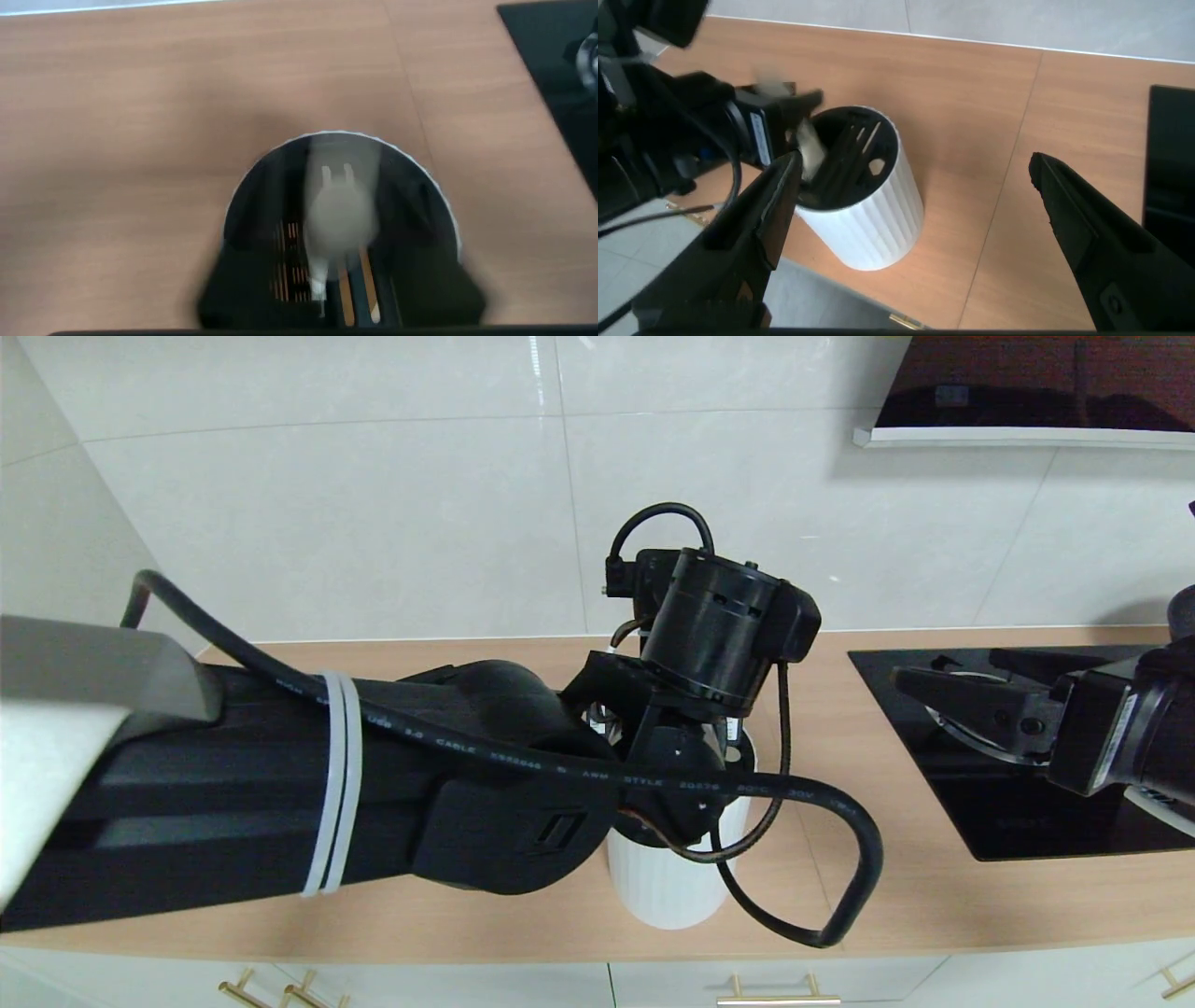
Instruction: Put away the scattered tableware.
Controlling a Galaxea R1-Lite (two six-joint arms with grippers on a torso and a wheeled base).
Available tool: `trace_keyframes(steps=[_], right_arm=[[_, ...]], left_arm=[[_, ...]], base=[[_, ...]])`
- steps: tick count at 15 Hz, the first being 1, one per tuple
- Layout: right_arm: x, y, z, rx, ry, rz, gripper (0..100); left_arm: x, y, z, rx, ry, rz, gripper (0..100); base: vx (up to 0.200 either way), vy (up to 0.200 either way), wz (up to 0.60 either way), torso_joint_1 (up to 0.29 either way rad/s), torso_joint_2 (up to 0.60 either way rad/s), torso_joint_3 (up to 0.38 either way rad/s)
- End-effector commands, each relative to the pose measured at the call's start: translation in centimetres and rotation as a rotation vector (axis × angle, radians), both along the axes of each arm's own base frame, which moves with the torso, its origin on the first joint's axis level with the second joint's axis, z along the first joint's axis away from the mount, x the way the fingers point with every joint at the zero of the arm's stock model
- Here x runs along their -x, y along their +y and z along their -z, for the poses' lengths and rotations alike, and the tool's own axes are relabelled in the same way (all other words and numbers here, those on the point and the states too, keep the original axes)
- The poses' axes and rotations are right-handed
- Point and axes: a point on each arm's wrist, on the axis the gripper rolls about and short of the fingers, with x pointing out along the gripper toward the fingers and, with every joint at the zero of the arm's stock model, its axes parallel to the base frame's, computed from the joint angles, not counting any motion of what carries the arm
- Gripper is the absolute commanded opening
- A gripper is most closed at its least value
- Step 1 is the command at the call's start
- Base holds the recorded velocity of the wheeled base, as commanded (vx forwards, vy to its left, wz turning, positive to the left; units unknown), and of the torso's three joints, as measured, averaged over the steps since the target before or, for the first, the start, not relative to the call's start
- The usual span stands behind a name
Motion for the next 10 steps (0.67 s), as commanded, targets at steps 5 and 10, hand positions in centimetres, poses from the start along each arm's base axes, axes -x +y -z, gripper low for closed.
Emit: trace_keyframes(steps=[5, 10], right_arm=[[0.0, 0.0, 0.0, 0.000, 0.000, -0.001, 100], [-0.3, -1.5, -0.7, -0.020, -0.030, 0.077, 100]], left_arm=[[0.9, 1.3, -2.8, 0.072, -0.040, -0.006, 100], [7.1, 14.9, -13.6, 0.302, -0.222, -0.027, 100]], base=[[0.000, 0.000, 0.00, 0.000, 0.00, 0.000], [0.000, 0.000, 0.00, 0.000, 0.00, 0.000]])
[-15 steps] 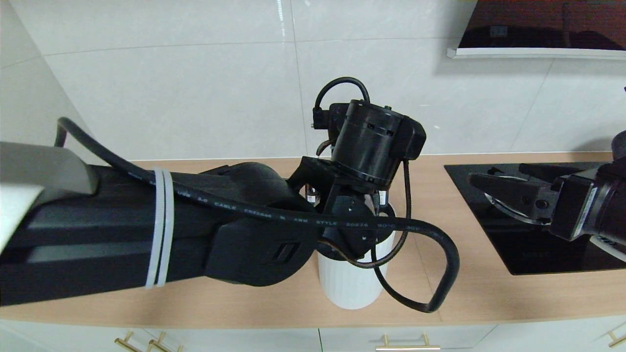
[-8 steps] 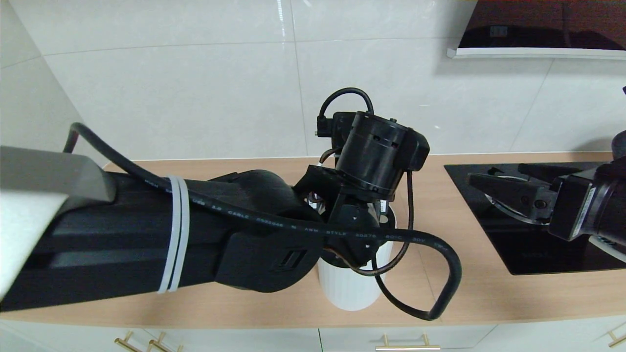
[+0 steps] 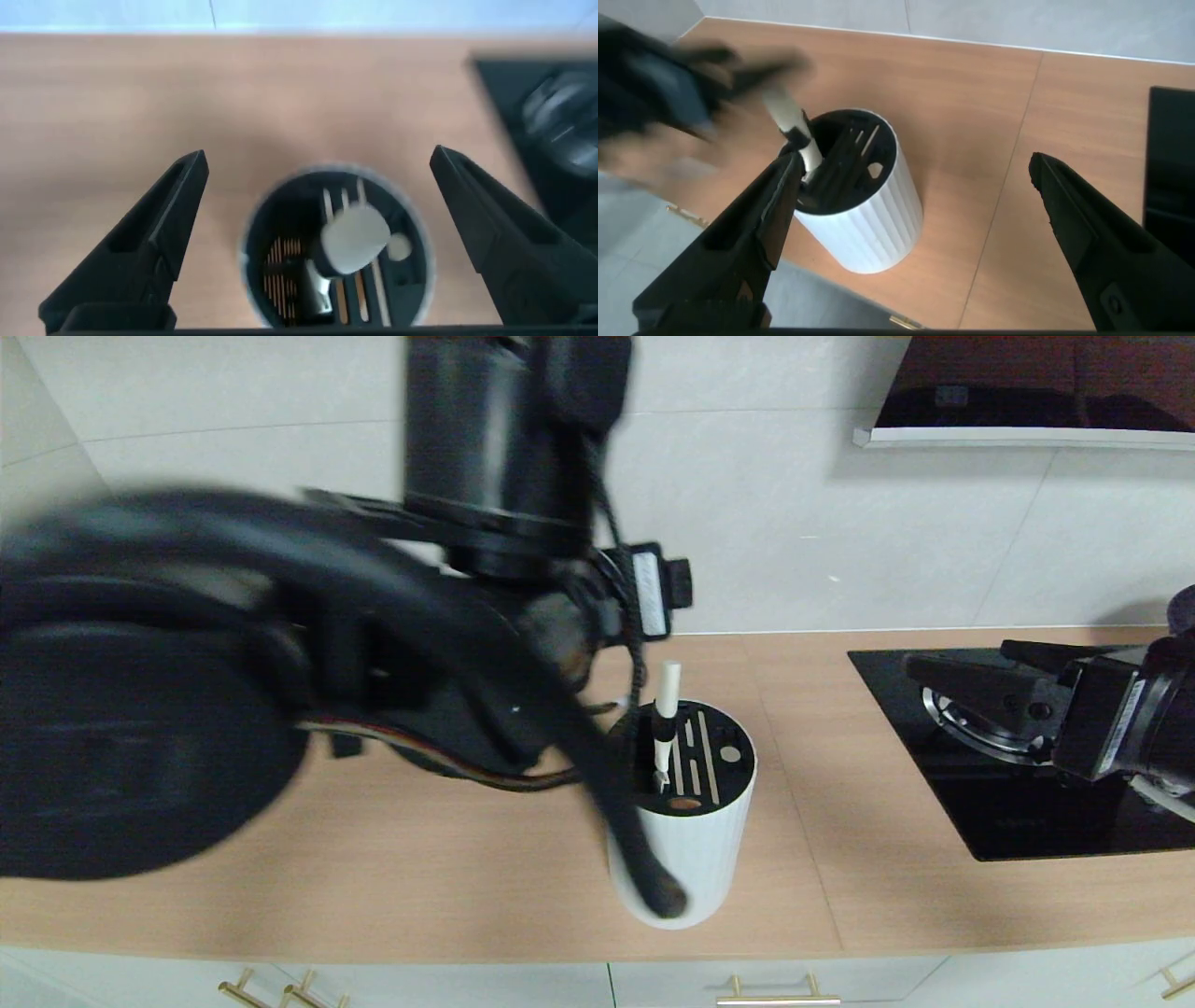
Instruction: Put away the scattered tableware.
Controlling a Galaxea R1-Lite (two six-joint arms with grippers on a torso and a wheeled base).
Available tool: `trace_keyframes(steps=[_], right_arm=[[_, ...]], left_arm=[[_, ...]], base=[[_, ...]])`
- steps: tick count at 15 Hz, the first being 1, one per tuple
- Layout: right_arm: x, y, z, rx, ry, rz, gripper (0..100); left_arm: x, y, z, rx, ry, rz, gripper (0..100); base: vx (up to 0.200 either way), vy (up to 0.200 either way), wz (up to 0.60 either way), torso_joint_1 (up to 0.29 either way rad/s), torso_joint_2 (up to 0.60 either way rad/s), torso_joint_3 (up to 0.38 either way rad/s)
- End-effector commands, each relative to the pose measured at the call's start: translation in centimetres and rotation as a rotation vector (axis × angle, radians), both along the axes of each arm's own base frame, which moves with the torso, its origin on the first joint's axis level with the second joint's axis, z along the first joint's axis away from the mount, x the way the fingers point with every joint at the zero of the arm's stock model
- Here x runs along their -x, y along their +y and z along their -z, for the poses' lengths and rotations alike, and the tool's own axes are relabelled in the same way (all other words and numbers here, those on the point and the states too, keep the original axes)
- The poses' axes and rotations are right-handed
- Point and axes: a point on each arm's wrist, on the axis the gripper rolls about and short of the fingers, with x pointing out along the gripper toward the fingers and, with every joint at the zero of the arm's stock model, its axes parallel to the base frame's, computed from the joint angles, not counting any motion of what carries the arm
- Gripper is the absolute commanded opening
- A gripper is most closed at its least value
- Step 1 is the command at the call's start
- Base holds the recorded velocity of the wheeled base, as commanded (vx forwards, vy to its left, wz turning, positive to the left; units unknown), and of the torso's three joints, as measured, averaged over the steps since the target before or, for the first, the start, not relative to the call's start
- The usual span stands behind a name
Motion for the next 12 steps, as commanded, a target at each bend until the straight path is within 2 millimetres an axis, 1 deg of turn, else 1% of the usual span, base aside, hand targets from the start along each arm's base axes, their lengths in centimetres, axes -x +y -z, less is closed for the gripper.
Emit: trace_keyframes(steps=[1, 2, 3, 4, 5, 7, 8, 9, 10, 11, 12], right_arm=[[0.5, -1.5, -0.4, -0.016, -0.025, 0.056, 100], [2.1, -2.8, 0.4, -0.024, -0.026, 0.072, 100], [3.2, -4.2, 1.6, -0.023, -0.020, 0.113, 100], [4.0, -5.1, 3.0, -0.007, -0.004, 0.148, 100], [5.4, -6.3, 4.0, -0.013, -0.015, 0.184, 100], [8.3, -8.3, 5.6, -0.039, -0.062, 0.263, 100], [9.7, -9.0, 6.6, -0.049, -0.088, 0.283, 100], [10.7, -9.5, 8.3, -0.019, -0.083, 0.306, 100], [11.8, -10.0, 9.7, 0.052, -0.114, 0.351, 100], [12.3, -10.2, 10.2, 0.069, -0.131, 0.372, 100], [14.1, -10.7, 10.8, 0.046, -0.213, 0.404, 100]], left_arm=[[4.5, 10.6, -5.4, 0.118, -0.124, -0.056, 100], [6.4, 14.8, -5.8, 0.127, -0.165, -0.083, 100], [8.3, 16.9, -5.5, 0.130, -0.185, -0.069, 100], [10.6, 18.8, -5.1, 0.139, -0.207, -0.047, 100], [12.1, 20.4, -4.0, 0.131, -0.207, -0.051, 100], [14.6, 22.9, -2.2, 0.119, -0.227, -0.122, 100], [16.1, 24.0, -1.1, 0.120, -0.242, -0.156, 100], [17.5, 24.8, 0.1, 0.106, -0.249, -0.192, 100], [18.9, 25.6, 1.6, 0.072, -0.250, -0.235, 100], [19.6, 25.9, 2.2, 0.060, -0.255, -0.250, 100], [21.5, 26.7, 4.1, 0.017, -0.270, -0.287, 100]], base=[[0.000, 0.000, 0.00, 0.000, 0.00, 0.000], [0.000, 0.000, 0.00, 0.000, 0.00, 0.000], [0.000, 0.000, 0.00, 0.000, 0.00, 0.000], [0.000, 0.000, 0.00, 0.000, 0.00, 0.000], [0.000, 0.000, 0.00, 0.000, 0.00, 0.000], [0.000, 0.000, 0.00, 0.000, 0.00, 0.000], [0.000, 0.000, 0.00, 0.000, 0.00, 0.000], [0.000, 0.000, 0.00, 0.000, 0.00, 0.000], [0.000, 0.000, 0.00, 0.000, 0.00, 0.000], [0.000, 0.000, 0.00, 0.000, 0.00, 0.000], [0.000, 0.000, 0.00, 0.000, 0.00, 0.000]])
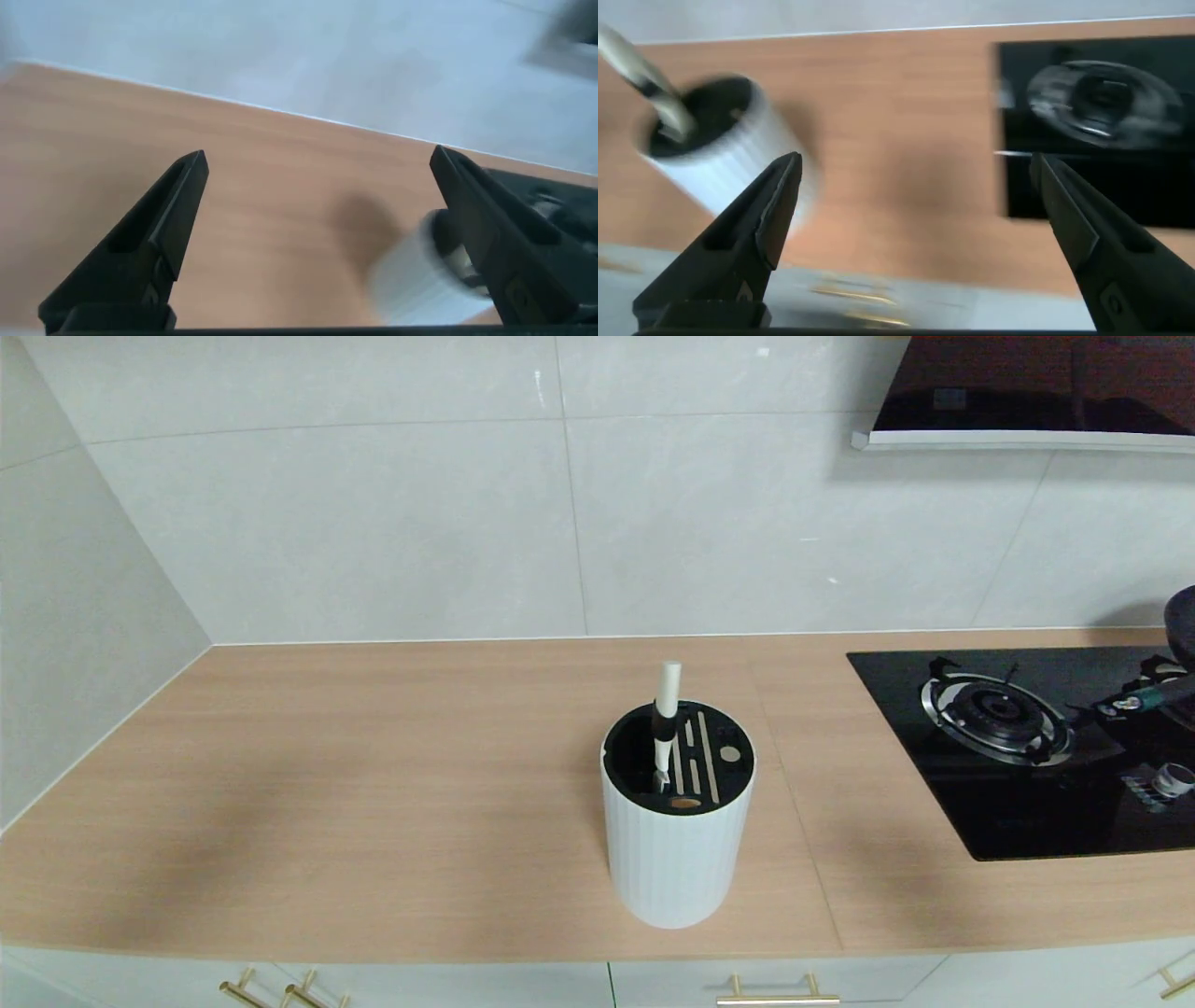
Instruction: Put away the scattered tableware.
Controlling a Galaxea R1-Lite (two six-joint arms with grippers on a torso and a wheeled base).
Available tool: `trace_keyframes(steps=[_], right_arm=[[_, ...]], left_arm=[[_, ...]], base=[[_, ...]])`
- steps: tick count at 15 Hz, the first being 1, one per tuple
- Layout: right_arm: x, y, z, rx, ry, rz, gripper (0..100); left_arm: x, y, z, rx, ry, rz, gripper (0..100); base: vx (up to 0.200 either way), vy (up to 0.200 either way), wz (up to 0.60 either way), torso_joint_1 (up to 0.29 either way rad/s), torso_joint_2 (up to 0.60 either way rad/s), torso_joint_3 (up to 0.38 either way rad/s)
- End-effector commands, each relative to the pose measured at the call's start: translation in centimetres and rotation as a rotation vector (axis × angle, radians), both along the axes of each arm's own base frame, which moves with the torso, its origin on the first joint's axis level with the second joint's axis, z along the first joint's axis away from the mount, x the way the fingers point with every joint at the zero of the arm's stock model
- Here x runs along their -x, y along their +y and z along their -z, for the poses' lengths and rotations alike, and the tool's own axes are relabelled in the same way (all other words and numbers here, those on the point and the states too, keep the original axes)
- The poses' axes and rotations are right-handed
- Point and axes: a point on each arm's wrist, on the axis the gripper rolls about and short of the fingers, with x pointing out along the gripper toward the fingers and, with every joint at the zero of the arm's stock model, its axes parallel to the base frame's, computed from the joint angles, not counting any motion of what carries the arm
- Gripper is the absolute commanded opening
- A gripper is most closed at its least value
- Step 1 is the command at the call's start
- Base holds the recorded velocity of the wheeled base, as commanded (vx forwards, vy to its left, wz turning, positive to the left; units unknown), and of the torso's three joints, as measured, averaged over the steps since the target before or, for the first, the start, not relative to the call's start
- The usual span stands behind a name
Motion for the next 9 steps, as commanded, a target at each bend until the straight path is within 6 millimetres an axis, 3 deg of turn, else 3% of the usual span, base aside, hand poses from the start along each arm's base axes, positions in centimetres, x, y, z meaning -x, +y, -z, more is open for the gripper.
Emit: trace_keyframes(steps=[1, 4, 7, 9], right_arm=[[4.3, -1.2, 1.6, -0.007, -0.192, 0.069, 100], [7.4, -1.4, 2.9, 0.007, -0.291, 0.169, 100], [8.5, -1.1, 3.9, 0.018, -0.312, 0.258, 100], [8.6, -1.2, 4.6, 0.063, -0.296, 0.304, 100]], left_arm=[[5.3, 2.2, 3.7, -0.036, -0.076, -0.111, 100], [8.2, 2.4, 8.0, -0.077, -0.117, -0.220, 100], [9.1, 2.1, 12.0, -0.105, -0.118, -0.314, 100], [9.5, 1.6, 13.6, -0.111, -0.119, -0.357, 100]], base=[[0.000, 0.000, 0.00, 0.000, 0.00, 0.000], [0.000, 0.000, 0.00, 0.000, 0.00, 0.000], [0.000, 0.000, 0.00, 0.000, 0.00, 0.000], [0.000, 0.000, 0.00, 0.000, 0.00, 0.000]])
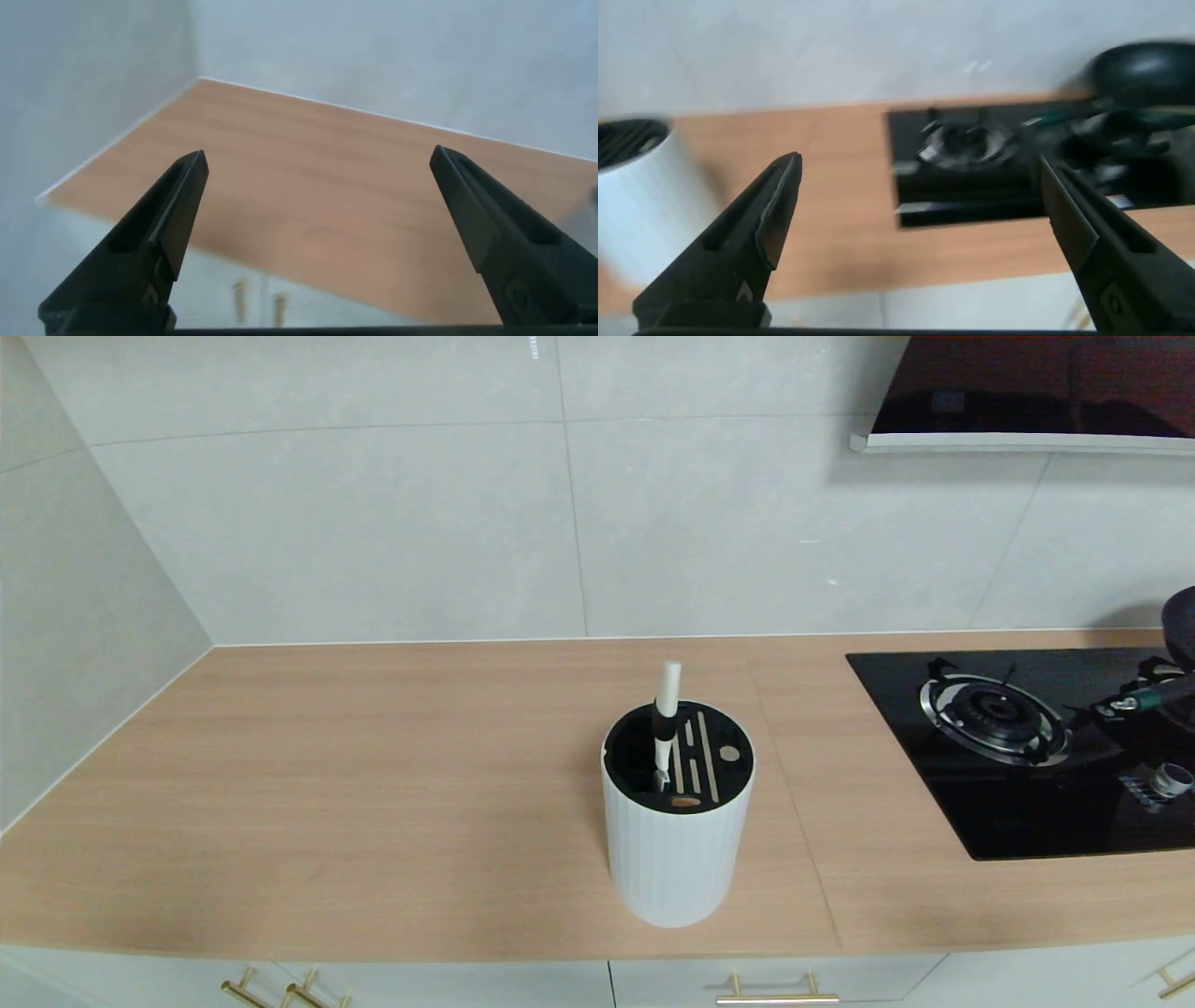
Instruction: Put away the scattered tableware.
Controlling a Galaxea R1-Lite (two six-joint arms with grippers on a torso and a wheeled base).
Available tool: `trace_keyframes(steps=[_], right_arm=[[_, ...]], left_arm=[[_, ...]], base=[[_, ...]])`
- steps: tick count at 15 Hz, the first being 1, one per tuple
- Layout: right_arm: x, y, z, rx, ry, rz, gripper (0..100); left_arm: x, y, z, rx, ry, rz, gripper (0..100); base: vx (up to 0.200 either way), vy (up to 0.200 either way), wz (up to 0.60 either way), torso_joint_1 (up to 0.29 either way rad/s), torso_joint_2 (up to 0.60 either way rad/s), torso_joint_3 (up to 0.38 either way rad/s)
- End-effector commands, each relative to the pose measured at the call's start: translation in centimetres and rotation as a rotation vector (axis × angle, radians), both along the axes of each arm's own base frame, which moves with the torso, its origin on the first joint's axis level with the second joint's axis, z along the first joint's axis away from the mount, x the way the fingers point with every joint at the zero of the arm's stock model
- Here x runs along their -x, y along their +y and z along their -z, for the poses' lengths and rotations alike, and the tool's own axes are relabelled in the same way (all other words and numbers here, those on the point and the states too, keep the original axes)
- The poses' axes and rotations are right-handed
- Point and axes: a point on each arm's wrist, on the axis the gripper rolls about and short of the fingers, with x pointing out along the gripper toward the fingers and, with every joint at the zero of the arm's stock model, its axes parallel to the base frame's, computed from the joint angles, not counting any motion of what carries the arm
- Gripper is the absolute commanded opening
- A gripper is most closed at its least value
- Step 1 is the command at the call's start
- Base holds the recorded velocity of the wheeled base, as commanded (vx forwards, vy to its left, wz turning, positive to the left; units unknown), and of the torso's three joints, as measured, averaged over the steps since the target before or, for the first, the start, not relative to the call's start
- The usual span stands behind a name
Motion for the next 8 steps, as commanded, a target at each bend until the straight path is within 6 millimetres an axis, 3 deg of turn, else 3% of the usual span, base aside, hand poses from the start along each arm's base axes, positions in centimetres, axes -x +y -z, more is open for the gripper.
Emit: trace_keyframes(steps=[1, 3, 8], right_arm=[[0.5, 0.0, 1.1, -0.001, -0.037, 0.052, 100], [-0.6, 0.0, 3.3, 0.007, 0.023, 0.053, 100], [-1.5, 0.3, 6.0, 0.040, 0.165, -0.056, 100]], left_arm=[[0.4, -0.6, 4.2, -0.033, 0.008, -0.011, 100], [-2.0, -0.6, 9.4, -0.071, 0.154, -0.004, 100], [-2.3, -1.2, 9.6, -0.067, 0.128, 0.269, 100]], base=[[0.000, 0.000, 0.00, 0.000, 0.00, 0.000], [0.000, 0.000, 0.00, 0.000, 0.00, 0.000], [0.000, 0.000, 0.00, 0.000, 0.00, 0.000]])
